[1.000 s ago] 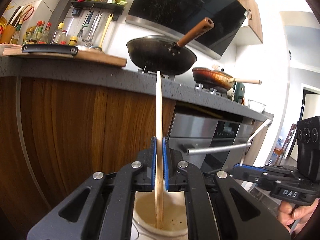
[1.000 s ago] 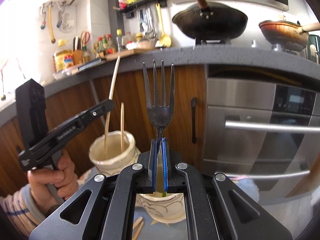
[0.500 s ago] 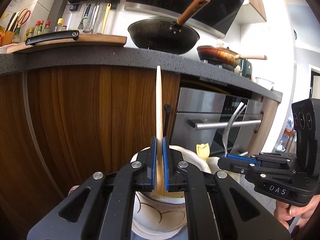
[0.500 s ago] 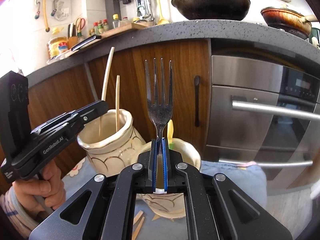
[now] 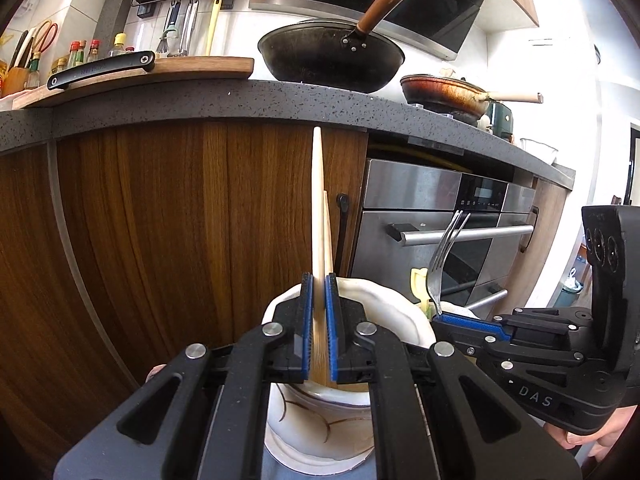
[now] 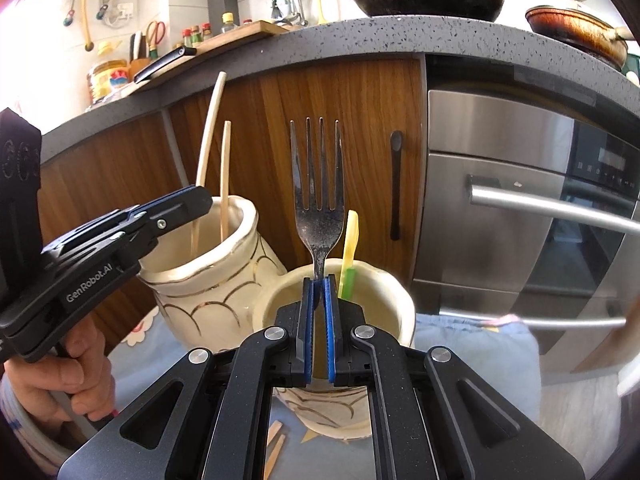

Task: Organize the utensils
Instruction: 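Open left tool to drop chopstick in while right tool releases fork into holder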

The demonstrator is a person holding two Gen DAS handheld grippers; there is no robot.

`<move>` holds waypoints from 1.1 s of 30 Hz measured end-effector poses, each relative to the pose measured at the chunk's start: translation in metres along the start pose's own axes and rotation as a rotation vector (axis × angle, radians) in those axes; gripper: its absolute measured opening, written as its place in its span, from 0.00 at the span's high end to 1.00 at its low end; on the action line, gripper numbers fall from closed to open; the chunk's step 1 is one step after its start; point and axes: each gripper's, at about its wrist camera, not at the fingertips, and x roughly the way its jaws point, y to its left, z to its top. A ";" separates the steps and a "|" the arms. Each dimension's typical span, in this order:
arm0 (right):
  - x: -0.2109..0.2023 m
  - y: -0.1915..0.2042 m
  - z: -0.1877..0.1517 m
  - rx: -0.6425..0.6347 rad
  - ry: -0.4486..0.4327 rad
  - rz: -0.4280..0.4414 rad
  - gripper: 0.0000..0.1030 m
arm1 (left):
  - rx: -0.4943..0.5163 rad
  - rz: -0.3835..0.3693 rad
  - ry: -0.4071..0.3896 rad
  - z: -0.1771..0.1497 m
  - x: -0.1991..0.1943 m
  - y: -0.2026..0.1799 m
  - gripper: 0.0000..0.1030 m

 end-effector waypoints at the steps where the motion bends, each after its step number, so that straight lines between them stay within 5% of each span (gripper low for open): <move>1: 0.000 0.000 0.000 0.002 0.001 0.000 0.94 | 0.002 0.006 0.000 0.000 0.000 -0.001 0.94; 16: 0.000 -0.002 -0.001 0.014 -0.004 0.001 0.93 | -0.005 0.002 0.004 0.001 -0.002 0.002 0.91; 20: -0.005 0.000 -0.001 0.006 -0.015 -0.002 0.92 | -0.005 -0.003 -0.020 0.001 -0.010 0.003 0.70; 33: -0.046 -0.010 -0.015 0.009 -0.050 -0.037 0.84 | -0.009 -0.003 -0.046 0.000 -0.041 0.016 0.59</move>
